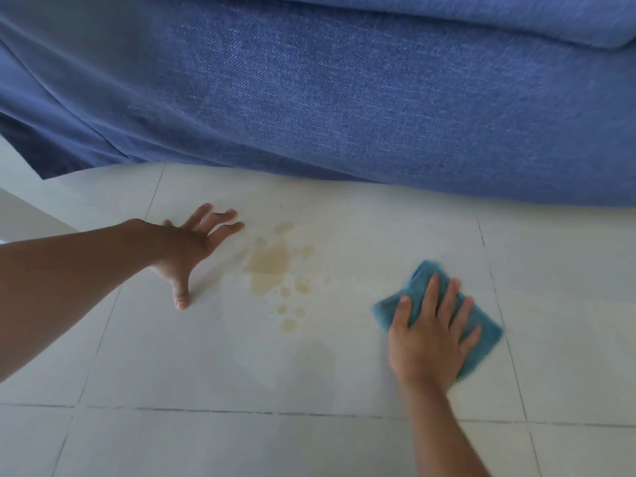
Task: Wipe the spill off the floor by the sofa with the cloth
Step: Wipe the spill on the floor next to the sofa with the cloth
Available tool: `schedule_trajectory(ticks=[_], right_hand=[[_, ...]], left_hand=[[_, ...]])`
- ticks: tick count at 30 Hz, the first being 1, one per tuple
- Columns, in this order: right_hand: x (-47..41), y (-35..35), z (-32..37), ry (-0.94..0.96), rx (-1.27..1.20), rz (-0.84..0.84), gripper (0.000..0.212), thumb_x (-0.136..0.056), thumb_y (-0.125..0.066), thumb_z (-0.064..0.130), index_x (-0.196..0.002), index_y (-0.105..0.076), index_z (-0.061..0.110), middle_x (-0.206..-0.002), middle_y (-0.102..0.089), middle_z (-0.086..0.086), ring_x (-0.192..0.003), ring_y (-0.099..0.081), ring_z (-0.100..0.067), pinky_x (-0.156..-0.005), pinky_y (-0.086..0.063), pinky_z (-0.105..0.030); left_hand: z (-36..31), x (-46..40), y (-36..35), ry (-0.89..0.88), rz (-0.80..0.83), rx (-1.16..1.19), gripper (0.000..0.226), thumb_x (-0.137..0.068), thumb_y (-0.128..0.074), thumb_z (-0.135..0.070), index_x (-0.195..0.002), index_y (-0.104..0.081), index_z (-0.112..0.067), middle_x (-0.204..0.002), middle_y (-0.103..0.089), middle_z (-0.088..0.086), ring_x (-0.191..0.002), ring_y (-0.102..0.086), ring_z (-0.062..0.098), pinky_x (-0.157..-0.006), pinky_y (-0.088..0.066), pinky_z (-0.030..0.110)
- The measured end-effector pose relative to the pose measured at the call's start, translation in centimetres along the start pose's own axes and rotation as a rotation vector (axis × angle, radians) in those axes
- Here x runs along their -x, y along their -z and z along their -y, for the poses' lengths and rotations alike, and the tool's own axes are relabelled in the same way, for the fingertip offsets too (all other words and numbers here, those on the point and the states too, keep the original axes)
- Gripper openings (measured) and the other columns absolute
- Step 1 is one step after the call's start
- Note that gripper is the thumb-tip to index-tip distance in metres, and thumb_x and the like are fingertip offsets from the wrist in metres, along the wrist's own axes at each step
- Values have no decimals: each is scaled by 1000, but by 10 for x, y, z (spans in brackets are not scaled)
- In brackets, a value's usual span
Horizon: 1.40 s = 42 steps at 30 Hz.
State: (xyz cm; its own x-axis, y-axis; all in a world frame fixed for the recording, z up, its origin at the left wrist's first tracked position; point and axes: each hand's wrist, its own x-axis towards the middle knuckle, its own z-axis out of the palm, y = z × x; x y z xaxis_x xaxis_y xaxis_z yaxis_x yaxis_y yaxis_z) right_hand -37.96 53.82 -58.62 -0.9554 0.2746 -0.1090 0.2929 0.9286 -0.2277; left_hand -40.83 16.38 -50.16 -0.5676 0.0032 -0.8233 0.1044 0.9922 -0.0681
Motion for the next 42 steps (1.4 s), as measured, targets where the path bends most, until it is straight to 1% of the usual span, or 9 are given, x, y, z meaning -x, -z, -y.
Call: schedule_trajectory(ticks=[5, 9, 13, 17, 22, 27, 34, 38, 42], right_hand=[[84, -19, 46, 159, 15, 49, 72, -95, -32, 53, -158, -28, 19, -168, -19, -7, -155, -15, -34, -121, -10, -62], [27, -22, 72, 477, 64, 90, 69, -95, -30, 56, -158, -26, 29, -169, -18, 1, -156, -12, -28, -124, -8, -57], [-34, -15, 66, 295, 32, 121, 67, -97, -25, 57, -160, -15, 33, -171, -5, 7, -157, 0, -22, -124, 0, -55], [13, -14, 47, 139, 6, 51, 71, -95, -22, 56, -160, -20, 27, -170, -11, 1, -156, -6, -26, -123, -5, -58], [94, -24, 65, 310, 22, 65, 70, -95, -32, 52, -158, -28, 21, -168, -20, -5, -155, -16, -32, -121, -11, -61], [42, -25, 77, 536, 95, 116, 71, -94, -26, 59, -159, -22, 31, -170, -15, 3, -156, -10, -26, -124, -5, -55], [46, -19, 60, 129, 30, 52, 74, -93, -17, 59, -160, -18, 27, -170, -8, 1, -157, -5, -25, -123, -5, -58], [97, -27, 79, 249, 35, 74, 72, -95, -25, 54, -159, -24, 21, -169, -16, -5, -156, -10, -30, -123, -7, -60], [67, -32, 102, 432, 56, 87, 70, -95, -29, 55, -159, -24, 25, -169, -15, -1, -156, -10, -28, -123, -5, -58]], left_hand=[[1, -5, 0, -3, -14, 1, 167, -39, -95, -50, -143, 35, -41, -149, 44, -18, -142, 39, 26, -110, -18, 74], [4, -6, -4, -9, -57, -6, 165, -42, -95, -50, -144, 34, -41, -151, 41, -18, -144, 36, 25, -112, -22, 70], [3, -6, -6, -13, -83, -11, 165, -42, -96, -47, -146, 31, -39, -154, 39, -16, -145, 34, 25, -112, -31, 62], [0, -7, -7, 13, -81, -14, 166, -41, -97, -45, -145, 32, -38, -154, 40, -13, -145, 34, 27, -112, -32, 61], [9, -11, -7, -43, -92, 44, 160, -43, -92, -59, -147, 28, -42, -156, 36, -16, -145, 33, 24, -115, -25, 63], [2, -10, -9, -41, -173, 141, 133, -59, -69, -82, -151, 17, -40, -160, 28, -17, -148, 27, 20, -118, -22, 59], [0, -8, -24, -17, -259, 62, 126, -71, -57, -82, -154, 22, -29, -161, 30, -13, -151, 20, 25, -119, -19, 58], [14, -7, -39, -78, -300, 68, 98, -90, -41, -71, -151, 26, -34, -156, 36, -16, -150, 22, 19, -122, -6, 54], [28, -2, -60, -89, -405, 117, 74, -102, -32, -50, -151, 22, -37, -157, 31, -17, -151, 16, 15, -124, -6, 46]])
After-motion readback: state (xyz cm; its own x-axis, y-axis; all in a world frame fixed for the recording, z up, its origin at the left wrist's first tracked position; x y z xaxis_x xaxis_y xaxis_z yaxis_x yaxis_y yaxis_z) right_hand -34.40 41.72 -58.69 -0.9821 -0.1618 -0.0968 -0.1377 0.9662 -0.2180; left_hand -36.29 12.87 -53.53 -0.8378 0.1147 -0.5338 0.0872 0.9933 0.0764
